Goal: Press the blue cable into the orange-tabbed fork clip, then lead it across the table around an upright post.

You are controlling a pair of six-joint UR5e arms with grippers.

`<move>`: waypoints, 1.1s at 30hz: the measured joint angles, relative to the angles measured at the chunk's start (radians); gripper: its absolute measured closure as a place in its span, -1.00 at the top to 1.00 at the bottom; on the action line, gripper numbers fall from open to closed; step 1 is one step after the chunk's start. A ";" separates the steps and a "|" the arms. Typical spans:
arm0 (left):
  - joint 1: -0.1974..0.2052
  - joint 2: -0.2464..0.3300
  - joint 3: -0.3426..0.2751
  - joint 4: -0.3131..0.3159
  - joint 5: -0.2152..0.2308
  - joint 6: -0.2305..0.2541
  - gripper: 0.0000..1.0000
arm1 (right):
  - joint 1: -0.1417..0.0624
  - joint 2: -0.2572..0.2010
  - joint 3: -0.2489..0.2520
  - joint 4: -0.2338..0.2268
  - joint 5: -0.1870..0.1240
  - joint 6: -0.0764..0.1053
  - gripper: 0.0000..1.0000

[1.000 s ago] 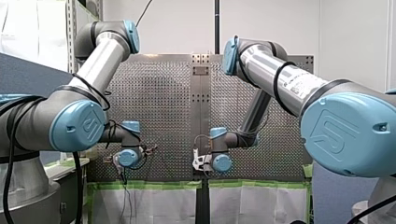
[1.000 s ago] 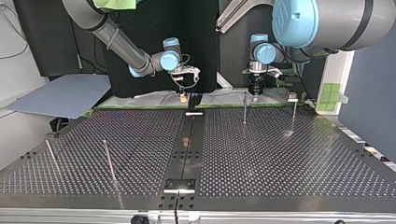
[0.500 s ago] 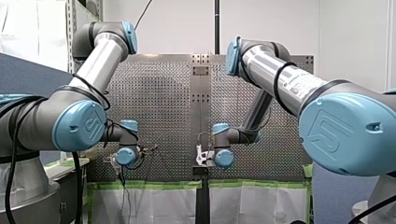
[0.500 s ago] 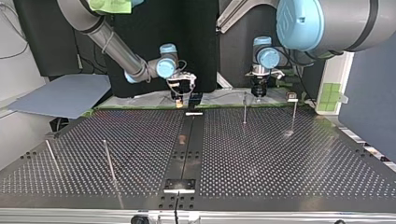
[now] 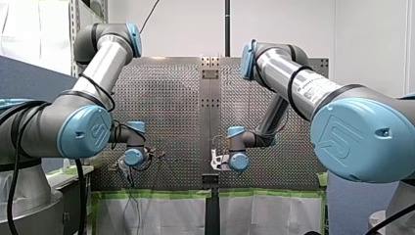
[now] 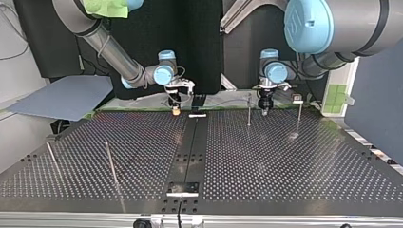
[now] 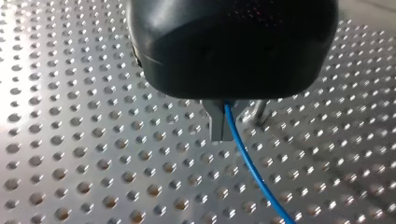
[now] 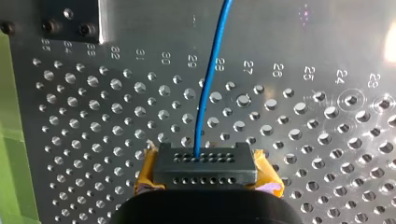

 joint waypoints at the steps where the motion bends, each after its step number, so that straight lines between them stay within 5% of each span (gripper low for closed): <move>1: 0.003 0.000 0.003 -0.003 -0.004 -0.001 -1.00 | -0.001 0.000 -0.001 0.001 0.000 0.000 -1.00; 8: 0.018 0.001 0.007 -0.023 -0.029 0.013 -0.91 | -0.003 0.001 -0.003 0.006 0.000 -0.001 -1.00; 10: 0.020 0.001 0.007 -0.022 -0.020 0.030 -0.29 | -0.003 0.001 -0.003 0.011 0.000 -0.001 -1.00; 11: 0.020 0.000 0.007 -0.023 -0.015 0.037 -0.29 | -0.003 0.001 -0.003 0.014 0.000 -0.002 -1.00; 13: 0.020 0.000 0.007 -0.032 -0.001 0.057 0.29 | -0.004 0.001 -0.003 0.022 0.000 -0.003 -1.00; 14: 0.020 0.000 0.007 -0.038 0.007 0.066 0.29 | -0.004 0.001 -0.003 0.026 0.000 -0.004 -1.00; 16: 0.021 0.000 0.007 -0.054 0.025 0.085 0.66 | -0.004 0.001 -0.003 0.031 0.000 -0.005 -1.00; 25: 0.012 0.001 0.008 -0.132 0.031 0.164 0.95 | -0.009 0.001 -0.003 0.044 0.000 -0.006 -1.00; 33: 0.011 0.001 0.006 -0.196 0.020 0.229 0.95 | -0.010 0.001 -0.003 0.048 0.000 -0.005 -1.00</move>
